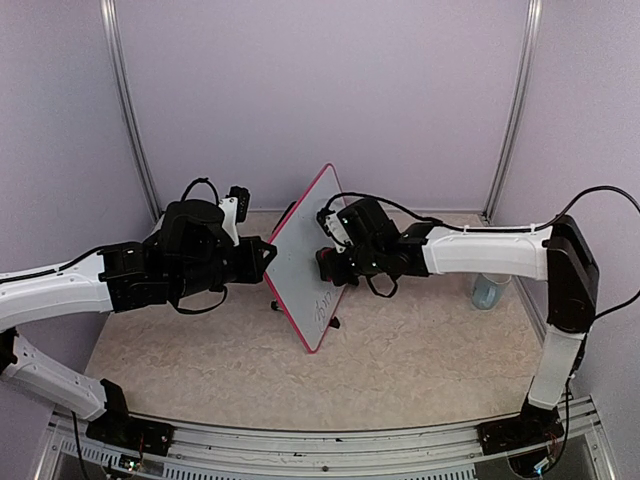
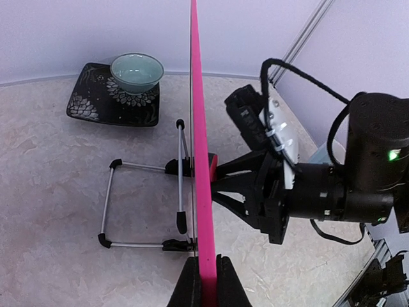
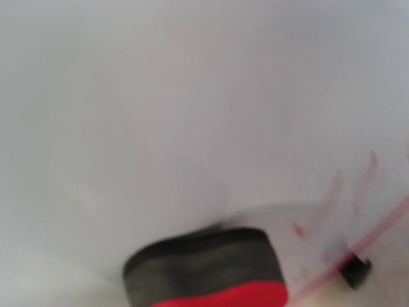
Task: Erase the whiteboard
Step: Erase the whiteboard at the center of the board.
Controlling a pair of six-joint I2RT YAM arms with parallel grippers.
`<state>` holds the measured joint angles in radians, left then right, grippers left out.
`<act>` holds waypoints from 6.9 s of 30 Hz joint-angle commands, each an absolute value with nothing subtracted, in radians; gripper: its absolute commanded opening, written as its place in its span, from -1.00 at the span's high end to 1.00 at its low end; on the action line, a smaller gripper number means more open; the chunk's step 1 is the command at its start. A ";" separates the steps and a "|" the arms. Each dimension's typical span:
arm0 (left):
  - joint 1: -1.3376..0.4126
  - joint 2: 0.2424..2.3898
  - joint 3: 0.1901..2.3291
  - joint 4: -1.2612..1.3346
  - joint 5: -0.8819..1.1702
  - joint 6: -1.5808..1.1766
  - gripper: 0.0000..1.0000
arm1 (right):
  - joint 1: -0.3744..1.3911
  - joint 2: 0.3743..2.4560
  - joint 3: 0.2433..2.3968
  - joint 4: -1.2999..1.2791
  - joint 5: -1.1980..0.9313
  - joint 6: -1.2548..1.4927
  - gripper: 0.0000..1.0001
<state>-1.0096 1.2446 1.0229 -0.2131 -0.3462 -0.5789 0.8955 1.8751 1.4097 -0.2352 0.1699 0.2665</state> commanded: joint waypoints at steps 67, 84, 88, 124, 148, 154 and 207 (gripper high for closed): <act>-1.043 1.249 1.023 -0.217 -0.196 -0.541 1.00 | 0.919 1.905 1.534 -0.211 0.341 0.205 0.55; -1.043 1.270 1.032 -0.210 -0.191 -0.537 1.00 | 0.918 1.950 1.352 -0.150 0.267 0.307 0.56; -1.043 1.273 1.031 -0.209 -0.189 -0.539 1.00 | 0.916 1.951 1.353 -0.156 0.277 0.308 0.56; -1.043 1.254 1.014 -0.215 -0.201 -0.537 1.00 | 0.903 1.925 1.408 -0.067 0.302 0.361 0.56; -0.961 1.352 1.284 -0.436 -0.244 -0.487 0.06 | 0.880 1.600 1.232 -0.105 0.380 0.322 0.54; -0.899 1.389 1.322 -0.489 -0.237 -0.483 -0.09 | 0.877 1.551 1.202 -0.113 0.395 0.315 0.54; -0.748 1.811 1.758 -0.717 0.107 -0.262 1.00 | 0.869 1.510 1.047 0.066 0.309 0.323 0.55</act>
